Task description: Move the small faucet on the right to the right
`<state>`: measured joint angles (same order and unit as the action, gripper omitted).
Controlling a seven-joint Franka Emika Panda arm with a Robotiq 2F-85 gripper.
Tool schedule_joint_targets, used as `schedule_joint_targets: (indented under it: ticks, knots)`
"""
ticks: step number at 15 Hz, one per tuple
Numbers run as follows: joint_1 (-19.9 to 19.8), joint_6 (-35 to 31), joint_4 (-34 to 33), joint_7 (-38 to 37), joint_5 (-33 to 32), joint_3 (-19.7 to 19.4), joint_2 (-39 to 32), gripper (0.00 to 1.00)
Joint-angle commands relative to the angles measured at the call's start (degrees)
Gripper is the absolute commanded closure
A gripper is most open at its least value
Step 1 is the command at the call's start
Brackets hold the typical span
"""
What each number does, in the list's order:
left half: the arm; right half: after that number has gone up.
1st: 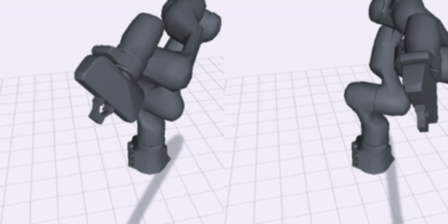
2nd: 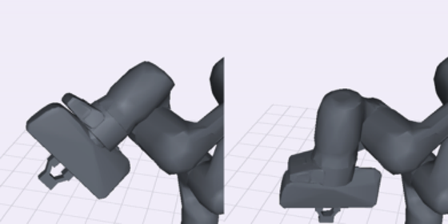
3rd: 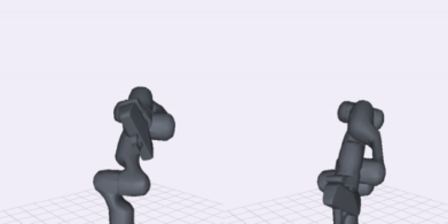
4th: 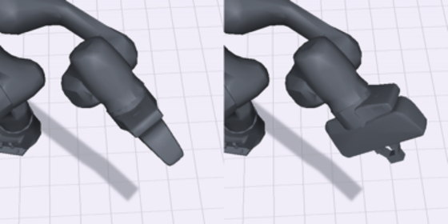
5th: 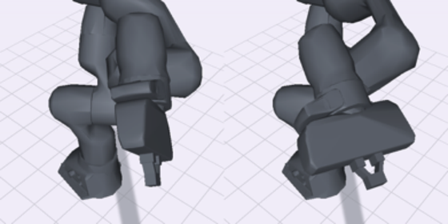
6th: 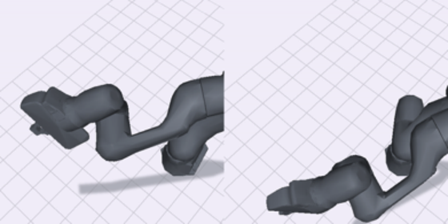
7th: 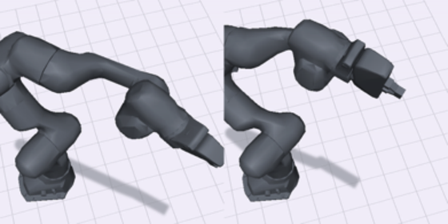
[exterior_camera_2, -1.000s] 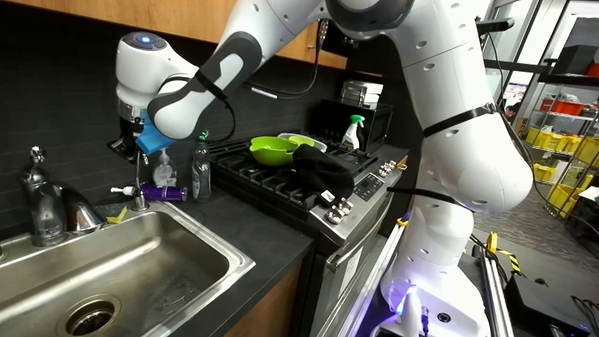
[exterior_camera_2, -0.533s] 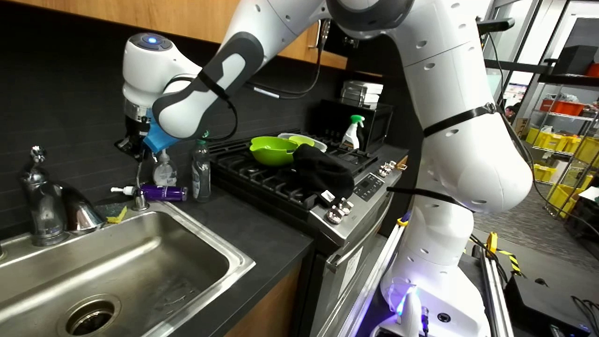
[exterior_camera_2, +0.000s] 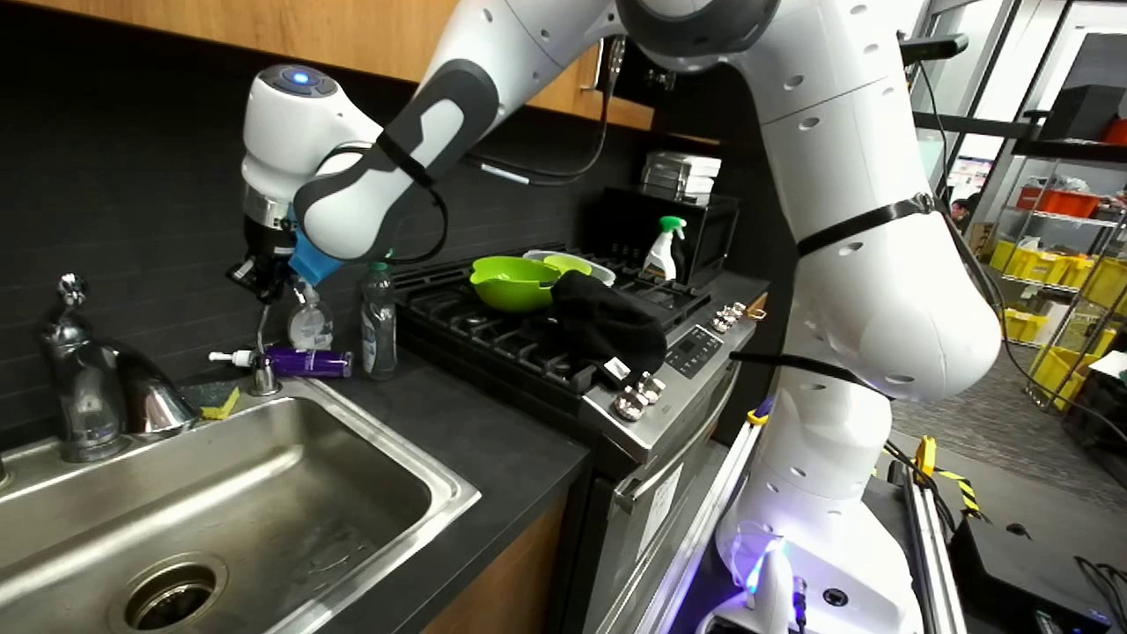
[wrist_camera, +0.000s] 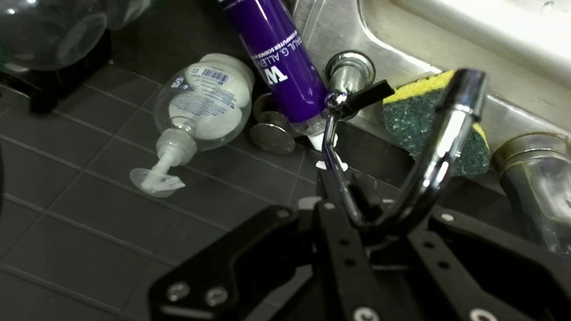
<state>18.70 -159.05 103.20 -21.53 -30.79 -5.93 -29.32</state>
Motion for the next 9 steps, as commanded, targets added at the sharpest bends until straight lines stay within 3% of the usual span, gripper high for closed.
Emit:
schedule_joint_targets:
  ticks: [1,5,7,9]
  knots:
    - [0.0,-1.9,1.9,4.4,-1.1,-1.8,0.8,0.97]
    - [-4.7,-3.3,4.4,18.5,2.1,3.4,2.4,0.97]
    - [-9.3,-3.2,5.1,25.8,3.5,8.1,3.1,0.97]
    - [-15.9,-2.6,5.6,33.6,5.5,15.3,3.4,0.97]
